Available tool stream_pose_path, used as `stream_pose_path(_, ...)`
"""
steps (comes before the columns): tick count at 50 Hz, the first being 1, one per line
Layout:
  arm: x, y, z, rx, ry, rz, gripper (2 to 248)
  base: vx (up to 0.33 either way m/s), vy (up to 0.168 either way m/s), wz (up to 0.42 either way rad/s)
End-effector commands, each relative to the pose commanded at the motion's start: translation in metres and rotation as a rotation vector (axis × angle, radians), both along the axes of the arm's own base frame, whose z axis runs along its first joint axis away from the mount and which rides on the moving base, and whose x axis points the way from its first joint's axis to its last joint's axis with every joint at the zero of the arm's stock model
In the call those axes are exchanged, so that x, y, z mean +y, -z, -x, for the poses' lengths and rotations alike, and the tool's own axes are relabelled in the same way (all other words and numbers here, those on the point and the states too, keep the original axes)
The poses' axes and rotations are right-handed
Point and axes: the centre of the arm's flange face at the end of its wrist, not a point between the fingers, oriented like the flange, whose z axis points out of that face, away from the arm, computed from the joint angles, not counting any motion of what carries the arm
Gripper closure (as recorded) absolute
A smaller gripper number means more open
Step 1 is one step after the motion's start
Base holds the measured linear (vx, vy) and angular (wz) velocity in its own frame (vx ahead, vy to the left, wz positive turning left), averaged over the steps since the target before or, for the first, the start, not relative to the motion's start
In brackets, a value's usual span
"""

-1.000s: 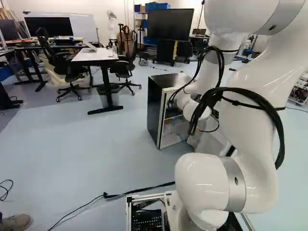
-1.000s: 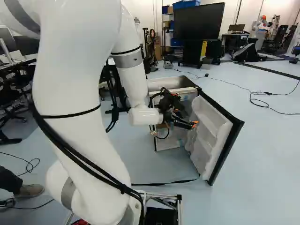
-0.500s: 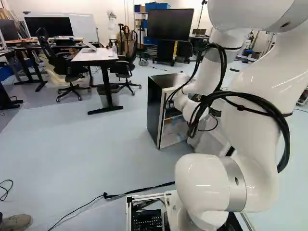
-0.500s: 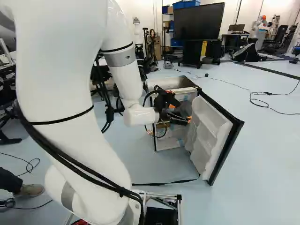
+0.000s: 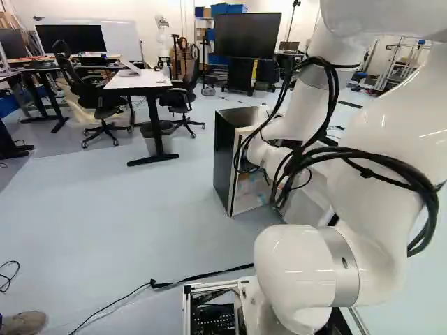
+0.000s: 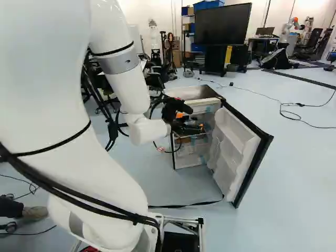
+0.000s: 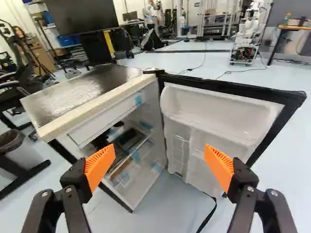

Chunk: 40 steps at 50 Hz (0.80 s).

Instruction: Open the fridge door

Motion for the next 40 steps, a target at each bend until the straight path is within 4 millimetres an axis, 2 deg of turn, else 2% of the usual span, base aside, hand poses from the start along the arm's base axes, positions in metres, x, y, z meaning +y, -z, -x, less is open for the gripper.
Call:
stream_pose_path(20,0.035,-0.009,0.021,0.011,-0.232,0.031,3,0.0,0.0,0.0)
stream_pose_path(40,0.06,-0.013,0.04,0.022,-0.404,0.064,3,0.0,0.0,0.0)
